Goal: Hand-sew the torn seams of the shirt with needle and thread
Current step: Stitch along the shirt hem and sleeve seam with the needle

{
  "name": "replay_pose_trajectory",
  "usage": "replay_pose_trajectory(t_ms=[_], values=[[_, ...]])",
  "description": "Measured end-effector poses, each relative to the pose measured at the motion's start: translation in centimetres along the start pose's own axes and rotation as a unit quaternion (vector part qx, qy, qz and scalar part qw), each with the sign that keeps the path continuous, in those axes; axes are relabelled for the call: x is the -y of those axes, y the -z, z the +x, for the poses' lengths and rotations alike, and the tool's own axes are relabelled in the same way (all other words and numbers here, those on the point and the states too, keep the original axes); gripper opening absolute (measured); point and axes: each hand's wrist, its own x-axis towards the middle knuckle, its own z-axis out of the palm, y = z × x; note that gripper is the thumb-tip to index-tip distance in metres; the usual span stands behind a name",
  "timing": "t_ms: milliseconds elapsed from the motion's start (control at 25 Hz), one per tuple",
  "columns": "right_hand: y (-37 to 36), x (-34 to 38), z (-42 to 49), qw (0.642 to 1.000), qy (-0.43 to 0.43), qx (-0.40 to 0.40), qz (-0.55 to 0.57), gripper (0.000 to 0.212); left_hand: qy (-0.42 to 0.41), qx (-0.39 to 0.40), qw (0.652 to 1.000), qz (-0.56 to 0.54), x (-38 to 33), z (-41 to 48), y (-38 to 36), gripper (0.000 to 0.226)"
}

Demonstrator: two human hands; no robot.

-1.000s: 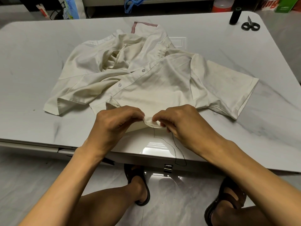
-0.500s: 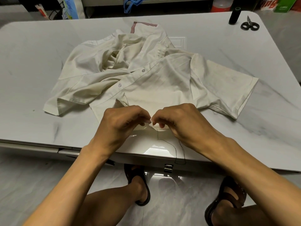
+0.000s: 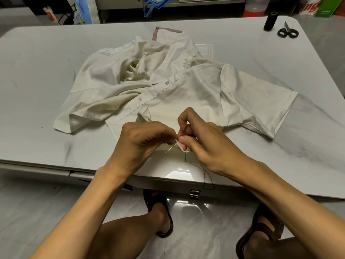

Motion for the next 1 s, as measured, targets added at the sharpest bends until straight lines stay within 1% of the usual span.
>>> replay_pose_trajectory(t_ms=[120,320,600,640,720,800,840,920,1000], values=[[-0.2,0.0,0.0,1.000,0.002,0.000,0.018,0.021,0.011,-0.006,1.000,-0.005,-0.3,0.2,0.1,0.004],[0.0,0.1,0.1,0.999,-0.034,0.000,0.035,0.018,0.028,-0.007,1.000,-0.012,-0.2,0.3,0.0,0.008],[-0.4,0.0,0.0,1.000,-0.015,-0.007,-0.012,0.021,0.040,0.013,0.999,-0.024,-0.4,0.3,0.0,0.003],[-0.5,-0.1,-0.1,1.000,-0.019,-0.013,-0.019,0.021,0.056,0.014,0.998,-0.030,-0.5,0.3,-0.1,0.003],[-0.4,-0.4,-0.2,0.996,-0.010,-0.048,-0.070,0.015,0.129,0.014,0.989,-0.074,-0.7,0.5,-0.2,0.003],[-0.4,-0.5,-0.3,0.981,0.042,-0.106,-0.160,0.011,0.221,0.013,0.964,-0.146,-0.9,0.8,-0.2,0.006],[-0.5,-0.5,-0.4,0.970,0.075,-0.123,-0.195,0.010,0.258,0.011,0.949,-0.183,-0.9,0.9,-0.2,0.007],[-0.9,-0.6,-0.6,0.956,0.120,-0.126,-0.236,0.011,0.305,0.011,0.921,-0.244,-0.7,1.1,0.0,0.008],[-1.2,-0.7,-0.5,0.949,0.132,-0.129,-0.254,0.013,0.324,0.020,0.903,-0.281,-0.6,1.2,0.3,0.010]])
